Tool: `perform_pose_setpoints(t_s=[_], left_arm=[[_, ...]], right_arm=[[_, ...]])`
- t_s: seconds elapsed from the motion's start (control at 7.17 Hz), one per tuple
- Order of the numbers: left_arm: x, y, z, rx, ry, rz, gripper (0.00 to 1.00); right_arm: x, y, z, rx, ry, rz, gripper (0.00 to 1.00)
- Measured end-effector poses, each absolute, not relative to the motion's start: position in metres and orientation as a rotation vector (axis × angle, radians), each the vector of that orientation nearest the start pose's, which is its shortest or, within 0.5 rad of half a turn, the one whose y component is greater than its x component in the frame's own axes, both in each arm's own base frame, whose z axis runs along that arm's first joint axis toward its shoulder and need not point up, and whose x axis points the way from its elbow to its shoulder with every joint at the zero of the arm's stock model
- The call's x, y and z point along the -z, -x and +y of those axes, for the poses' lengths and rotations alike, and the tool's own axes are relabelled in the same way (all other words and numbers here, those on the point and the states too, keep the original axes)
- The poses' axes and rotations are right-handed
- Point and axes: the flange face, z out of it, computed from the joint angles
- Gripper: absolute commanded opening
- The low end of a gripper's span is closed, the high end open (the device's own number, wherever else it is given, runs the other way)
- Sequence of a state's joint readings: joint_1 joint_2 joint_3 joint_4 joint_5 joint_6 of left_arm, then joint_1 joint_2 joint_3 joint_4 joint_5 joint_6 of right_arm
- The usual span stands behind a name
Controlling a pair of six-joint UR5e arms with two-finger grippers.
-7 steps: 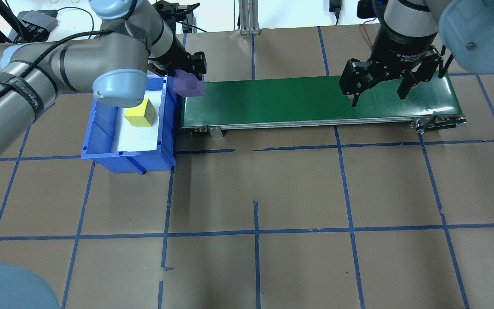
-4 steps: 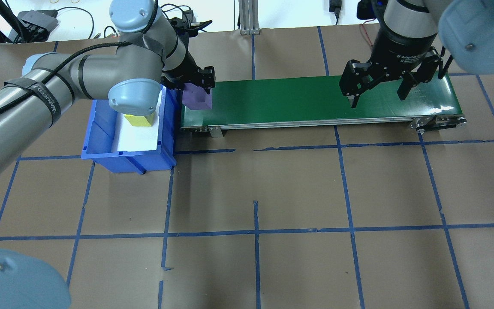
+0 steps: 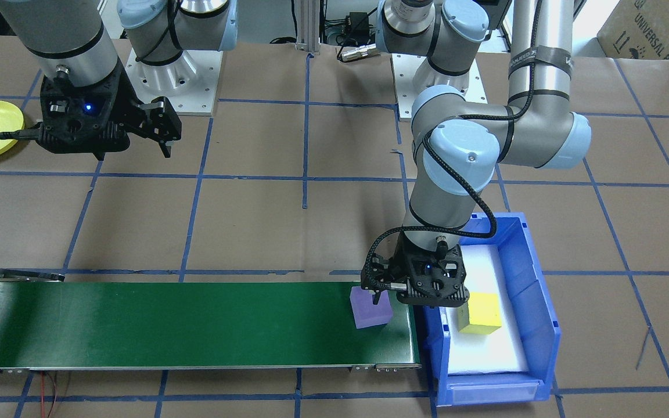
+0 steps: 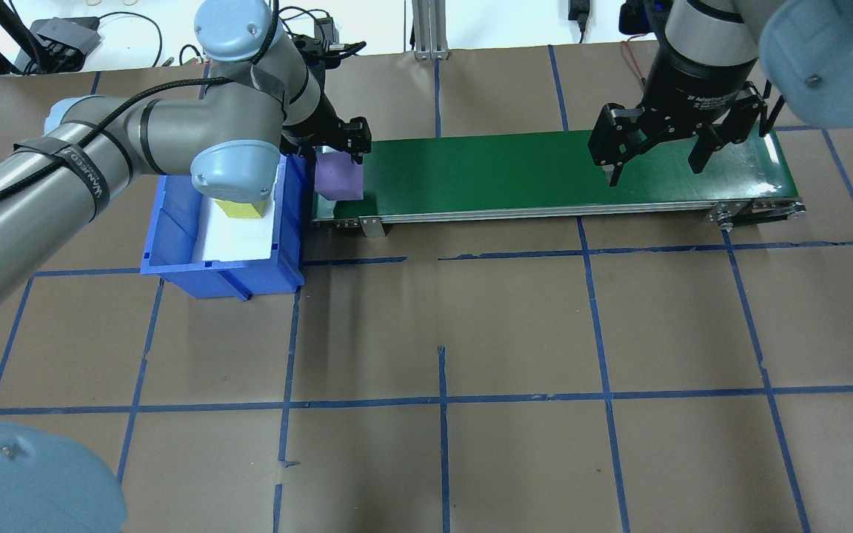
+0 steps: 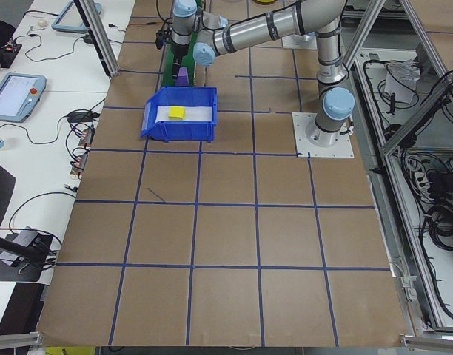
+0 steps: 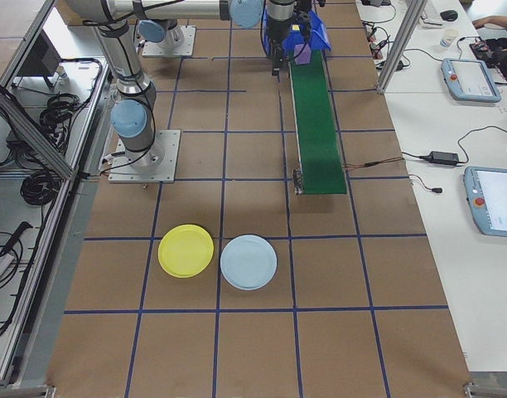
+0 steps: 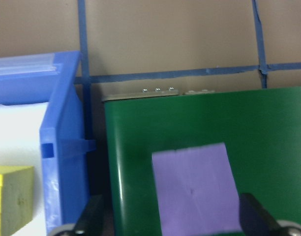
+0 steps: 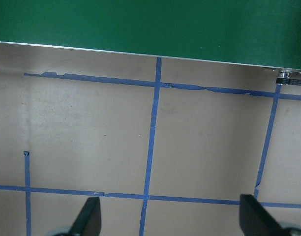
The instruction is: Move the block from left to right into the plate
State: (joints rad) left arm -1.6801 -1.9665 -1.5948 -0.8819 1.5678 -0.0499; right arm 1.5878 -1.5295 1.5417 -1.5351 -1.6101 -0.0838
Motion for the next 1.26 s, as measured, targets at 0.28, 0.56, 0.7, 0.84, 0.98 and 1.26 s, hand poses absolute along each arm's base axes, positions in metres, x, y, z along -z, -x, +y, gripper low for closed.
perform_pose_setpoints(t_s=[0.28,0.56,0.7,0.84,0.98,1.26], left_arm=[[-0.356,0.171,-0.627,0.477,-0.040,3.109,1.00],[-0.381,0.083,-0.625,0.419,0.041,3.087,1.00],[-0.384,0.046,-0.622,0.388,0.015,3.079,1.00],[-0.376,0.026,-0.621,0.351,-0.015,3.076,1.00],[-0.363,0.019,-0.622,0.310,-0.023,3.079,1.00],[-0.332,0.015,-0.631,0.237,0.035,3.104,1.00]], right_arm=[[-0.481,-0.131,-0.506,-0.062,0.145,3.169,1.00],[-0.483,-0.091,-0.516,-0.052,0.031,3.153,1.00],[-0.483,-0.064,-0.520,-0.052,-0.053,3.124,1.00],[-0.481,-0.034,-0.523,-0.053,-0.130,3.085,1.00],[-0.478,-0.003,-0.525,-0.052,-0.191,3.041,1.00],[-0.471,0.049,-0.529,-0.005,-0.219,2.915,1.00]])
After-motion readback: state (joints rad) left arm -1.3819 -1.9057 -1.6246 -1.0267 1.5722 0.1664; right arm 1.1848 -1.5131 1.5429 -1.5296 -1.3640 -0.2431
